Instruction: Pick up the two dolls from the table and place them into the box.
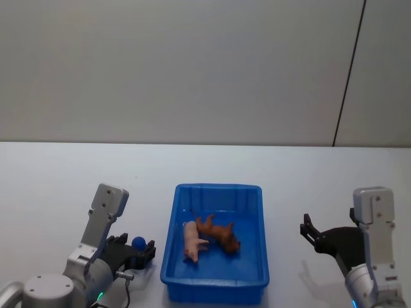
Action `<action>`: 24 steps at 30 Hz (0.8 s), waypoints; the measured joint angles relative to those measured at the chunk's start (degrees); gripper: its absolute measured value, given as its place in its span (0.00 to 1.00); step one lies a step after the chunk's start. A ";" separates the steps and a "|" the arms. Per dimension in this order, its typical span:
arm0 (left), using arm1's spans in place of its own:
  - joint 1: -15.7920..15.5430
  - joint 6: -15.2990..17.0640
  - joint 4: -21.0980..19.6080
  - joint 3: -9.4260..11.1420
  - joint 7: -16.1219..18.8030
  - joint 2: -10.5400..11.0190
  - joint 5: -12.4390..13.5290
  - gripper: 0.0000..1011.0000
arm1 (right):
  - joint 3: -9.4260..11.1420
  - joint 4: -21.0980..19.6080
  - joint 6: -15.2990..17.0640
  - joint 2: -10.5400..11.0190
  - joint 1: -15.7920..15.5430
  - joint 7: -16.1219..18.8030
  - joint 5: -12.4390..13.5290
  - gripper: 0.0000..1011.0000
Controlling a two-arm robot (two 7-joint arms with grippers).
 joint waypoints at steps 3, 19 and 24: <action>-0.25 0.28 0.51 0.04 -0.35 -0.19 0.31 0.61 | 0.00 0.00 0.00 0.00 0.00 0.00 0.00 0.99; -0.61 -1.17 1.74 0.19 -1.59 -0.76 1.53 0.25 | 0.00 0.00 0.00 0.00 0.00 0.00 0.00 0.99; -0.44 -2.37 1.01 0.20 -1.85 -0.74 2.09 0.22 | 0.00 0.00 0.00 0.00 0.00 0.00 0.00 0.99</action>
